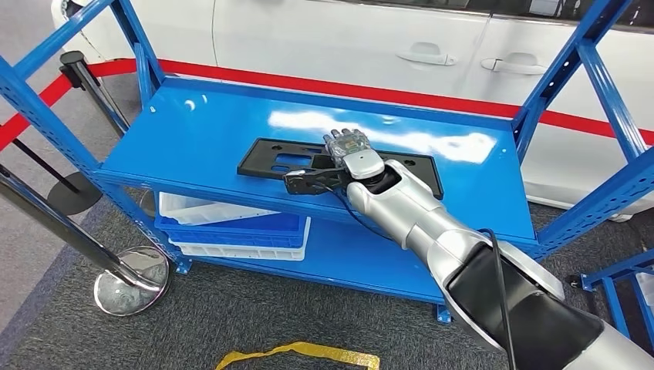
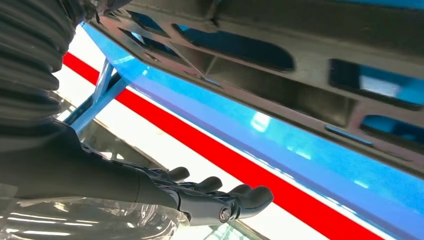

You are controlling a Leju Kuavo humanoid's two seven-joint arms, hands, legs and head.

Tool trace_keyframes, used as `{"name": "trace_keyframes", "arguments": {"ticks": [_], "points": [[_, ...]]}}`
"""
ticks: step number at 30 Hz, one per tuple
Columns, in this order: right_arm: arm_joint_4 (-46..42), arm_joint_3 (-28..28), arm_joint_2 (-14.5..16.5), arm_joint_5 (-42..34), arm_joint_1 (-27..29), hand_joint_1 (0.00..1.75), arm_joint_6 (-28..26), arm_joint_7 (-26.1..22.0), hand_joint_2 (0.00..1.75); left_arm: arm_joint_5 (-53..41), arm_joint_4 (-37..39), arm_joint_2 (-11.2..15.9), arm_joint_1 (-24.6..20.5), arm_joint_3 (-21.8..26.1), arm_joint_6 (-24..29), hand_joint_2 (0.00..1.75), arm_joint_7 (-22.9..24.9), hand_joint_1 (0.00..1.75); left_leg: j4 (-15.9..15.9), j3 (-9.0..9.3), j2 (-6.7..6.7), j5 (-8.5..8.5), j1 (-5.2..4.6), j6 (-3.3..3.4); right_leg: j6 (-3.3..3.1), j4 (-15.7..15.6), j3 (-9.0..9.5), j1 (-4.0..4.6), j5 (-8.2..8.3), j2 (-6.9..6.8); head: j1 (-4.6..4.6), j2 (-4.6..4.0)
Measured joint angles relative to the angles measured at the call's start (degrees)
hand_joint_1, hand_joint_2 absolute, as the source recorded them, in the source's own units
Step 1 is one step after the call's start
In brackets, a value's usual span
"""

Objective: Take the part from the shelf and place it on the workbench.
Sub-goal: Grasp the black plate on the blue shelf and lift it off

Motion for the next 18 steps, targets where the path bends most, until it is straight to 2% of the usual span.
{"name": "trace_keyframes", "arguments": {"ticks": [1,2,3,4,6,7,8,9,12,14,16,17,18], "points": [[0.09,0.00,0.01,0.00,0.01,0.00,0.22,-0.19,1.75,0.24,0.00,0.00,-0.04,0.04,-0.25,0.00,-0.11,0.00,0.06,0.03,0.00,-0.11,-0.01,0.10,0.10,3.75,-2.14,-0.06,-1.24,-0.02,0.02,0.00],[0.20,0.00,0.03,0.00,0.12,0.00,0.49,-0.41,1.75,0.53,0.00,0.00,-0.06,0.13,-0.50,0.00,-0.24,0.00,0.15,0.07,-0.03,-0.25,-0.01,0.13,0.14,6.46,-3.91,-0.10,-1.69,-0.04,0.03,0.00],[0.36,0.00,0.08,0.00,0.23,0.00,0.75,-0.60,1.75,0.76,0.00,-0.01,-0.05,0.24,-0.71,0.00,-0.37,0.00,0.29,0.13,-0.07,-0.43,0.00,0.13,0.12,7.30,-4.82,-0.13,-1.09,-0.05,0.04,0.00],[0.53,0.00,0.16,-0.01,0.31,0.00,0.93,-0.74,1.75,0.89,0.00,-0.02,-0.05,0.35,-0.82,0.00,-0.48,0.00,0.46,0.23,-0.13,-0.67,0.01,0.07,0.02,5.88,-4.60,-0.14,0.60,-0.06,0.03,0.00],[0.93,0.00,0.32,-0.13,0.25,0.00,1.04,-0.88,1.75,0.88,0.00,-0.04,-0.06,0.49,-0.86,0.00,-0.70,0.00,0.91,0.46,-0.26,-1.27,-0.03,-0.20,-0.41,-1.08,-1.91,-0.08,5.04,-0.04,0.02,0.00],[1.16,0.00,0.44,-0.23,0.15,0.00,1.05,-0.88,1.75,0.79,0.00,-0.01,-0.09,0.54,-0.82,0.00,-0.79,0.00,1.18,0.45,-0.31,-1.55,-0.17,-0.42,-0.65,-4.42,-0.49,-0.02,6.32,-0.01,0.01,0.00],[1.38,0.00,0.55,-0.35,0.06,0.00,1.09,-0.88,1.75,0.69,0.00,0.03,-0.11,0.60,-0.78,0.00,-0.88,0.00,1.33,0.36,-0.34,-1.72,-0.28,-0.67,-0.87,-6.46,0.37,0.05,6.83,0.03,-0.03,0.00],[1.61,0.00,0.67,-0.46,0.02,0.00,1.19,-0.88,1.75,0.61,0.00,0.10,-0.12,0.67,-0.76,0.00,-0.95,0.00,1.39,0.25,-0.35,-1.79,-0.37,-0.92,-1.04,-7.19,0.68,0.15,6.59,0.09,-0.04,0.00],[2.15,0.00,0.86,-0.72,0.09,0.00,2.06,-0.86,1.75,0.55,0.00,0.26,-0.11,0.73,-0.74,0.00,-1.12,0.00,1.75,-0.02,-0.25,-2.32,-0.24,-1.73,-1.65,-7.74,0.97,0.01,6.53,0.16,-0.05,0.00],[2.47,0.00,1.03,-0.87,0.11,0.00,3.17,-0.84,1.75,0.67,0.00,0.38,-0.15,0.74,-0.76,0.00,-1.28,0.00,5.71,-1.76,-0.12,-4.61,-0.17,-2.25,-2.20,-8.04,1.34,-0.20,6.57,0.15,-0.19,0.00],[2.82,0.00,1.18,-1.13,0.33,0.00,4.75,-0.83,1.75,0.81,0.00,0.49,-0.17,0.75,-0.77,0.00,-1.38,0.00,13.38,-5.45,-0.08,-7.83,-0.15,-2.56,-2.59,-8.03,1.51,-0.08,6.45,0.13,-0.28,0.00],[3.03,0.00,1.22,-1.30,0.54,0.00,5.53,-0.83,1.75,0.86,0.00,0.52,-0.14,0.75,-0.77,0.00,-1.38,0.00,16.42,-7.12,-0.08,-8.63,-0.15,-2.61,-2.69,-7.99,1.58,0.02,6.38,0.13,-0.28,0.00],[3.23,0.00,1.26,-1.45,0.75,0.00,6.14,-0.83,1.75,0.87,0.00,0.52,-0.09,0.75,-0.76,0.00,-1.38,0.00,17.74,-8.02,-0.08,-8.44,-0.16,-2.56,-2.78,-7.93,1.65,0.13,6.28,0.14,-0.27,0.00]]}}
